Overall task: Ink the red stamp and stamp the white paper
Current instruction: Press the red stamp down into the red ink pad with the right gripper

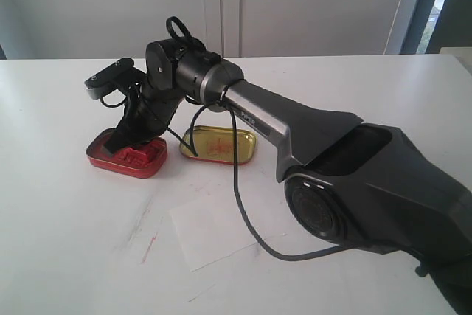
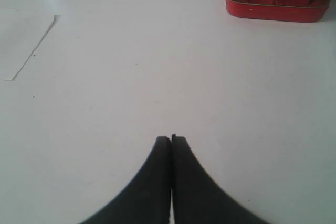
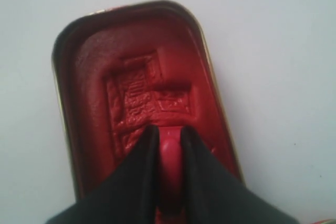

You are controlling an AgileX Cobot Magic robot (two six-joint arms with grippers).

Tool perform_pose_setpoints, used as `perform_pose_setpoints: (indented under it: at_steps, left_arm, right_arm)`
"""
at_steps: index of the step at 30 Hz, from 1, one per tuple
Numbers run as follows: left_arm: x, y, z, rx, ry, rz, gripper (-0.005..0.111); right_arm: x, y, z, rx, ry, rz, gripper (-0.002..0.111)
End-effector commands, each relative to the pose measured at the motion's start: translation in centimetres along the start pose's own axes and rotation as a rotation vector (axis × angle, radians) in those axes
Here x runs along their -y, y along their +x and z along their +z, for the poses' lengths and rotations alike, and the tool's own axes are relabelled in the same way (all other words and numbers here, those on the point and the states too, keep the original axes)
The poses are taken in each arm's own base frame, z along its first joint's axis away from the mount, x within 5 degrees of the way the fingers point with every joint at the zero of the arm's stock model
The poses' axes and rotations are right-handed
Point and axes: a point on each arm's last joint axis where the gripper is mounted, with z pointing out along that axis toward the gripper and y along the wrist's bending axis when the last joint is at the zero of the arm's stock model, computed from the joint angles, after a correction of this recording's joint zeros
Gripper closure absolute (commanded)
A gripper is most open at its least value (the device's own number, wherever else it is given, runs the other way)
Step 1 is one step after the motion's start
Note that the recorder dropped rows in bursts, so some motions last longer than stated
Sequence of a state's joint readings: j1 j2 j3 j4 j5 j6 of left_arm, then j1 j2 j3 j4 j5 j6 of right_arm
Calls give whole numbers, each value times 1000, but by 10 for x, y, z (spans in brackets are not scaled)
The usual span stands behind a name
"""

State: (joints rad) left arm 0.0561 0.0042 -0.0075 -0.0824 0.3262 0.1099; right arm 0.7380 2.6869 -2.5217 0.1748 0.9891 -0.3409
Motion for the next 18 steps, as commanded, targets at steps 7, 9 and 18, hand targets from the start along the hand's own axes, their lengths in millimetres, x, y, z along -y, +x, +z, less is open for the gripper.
perform_pose_setpoints:
  at_steps: [7, 9, 18]
  left_arm:
    - [0, 3, 1, -14, 3, -4, 107]
    - [0, 3, 1, -14, 3, -4, 107]
    - [0, 3, 1, -14, 3, -4, 107]
  right_arm:
    - [-3, 49, 46, -289, -57, 11, 108]
    - [-3, 51, 48, -294, -58, 12, 108]
    - [-1, 39, 34, -244, -35, 26, 108]
